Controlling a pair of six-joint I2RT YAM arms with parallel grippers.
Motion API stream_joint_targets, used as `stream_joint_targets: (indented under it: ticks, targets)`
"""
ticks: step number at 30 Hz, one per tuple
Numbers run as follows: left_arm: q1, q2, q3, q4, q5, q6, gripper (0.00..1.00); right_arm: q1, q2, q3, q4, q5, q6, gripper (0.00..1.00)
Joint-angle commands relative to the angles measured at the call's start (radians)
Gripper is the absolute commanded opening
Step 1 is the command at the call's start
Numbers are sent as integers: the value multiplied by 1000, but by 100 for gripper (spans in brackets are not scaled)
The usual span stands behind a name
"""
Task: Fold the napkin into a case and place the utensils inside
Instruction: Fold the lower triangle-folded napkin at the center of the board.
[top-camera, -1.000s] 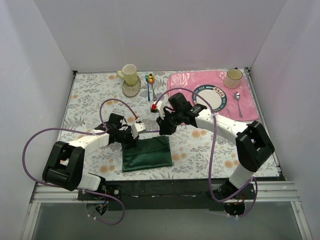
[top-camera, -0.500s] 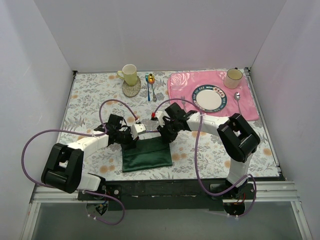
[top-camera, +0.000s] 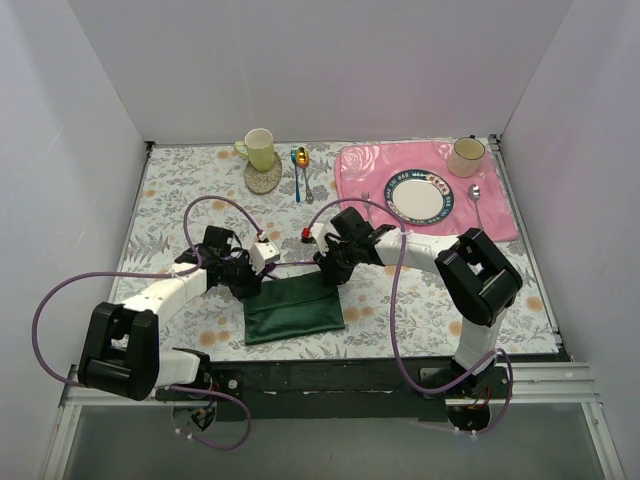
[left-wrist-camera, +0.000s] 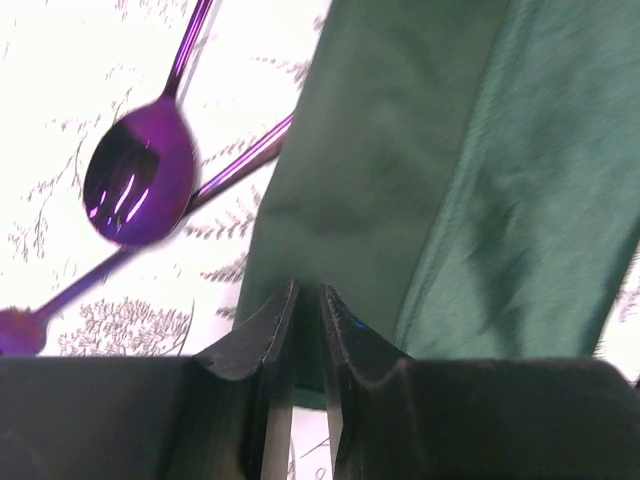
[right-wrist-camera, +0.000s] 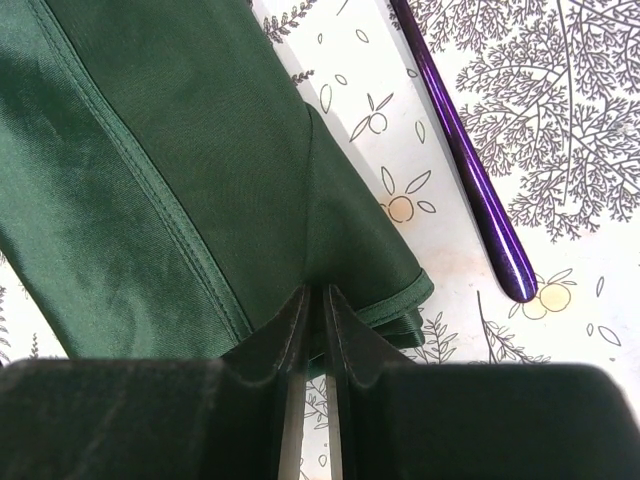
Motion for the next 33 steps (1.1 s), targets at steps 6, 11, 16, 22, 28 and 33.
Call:
stream_joint_targets:
  ticks: [6,11,16,22,28,33]
  targets:
    - [56,16,-58,-38,-64,106,13,-10,32,-51,-37,95,-61,18]
    - [56,-1,-39,-96,-72,152,19,-11,30,-48,-34,91,-64,18]
    - [45,-117,11,-137,5,145,32,-10,20,-48,-40,85,-66,18]
    - [-49,-154,27,-171,-1,115,39,-11,26,-21,-57,79,-72,19]
    - [-116,-165,-39,-162,-30,100,38,-11,29,-5,-77,76,-77,20]
    - [-148,-140,-85,-127,-81,100,38,-10,27,15,-92,76,-78,23]
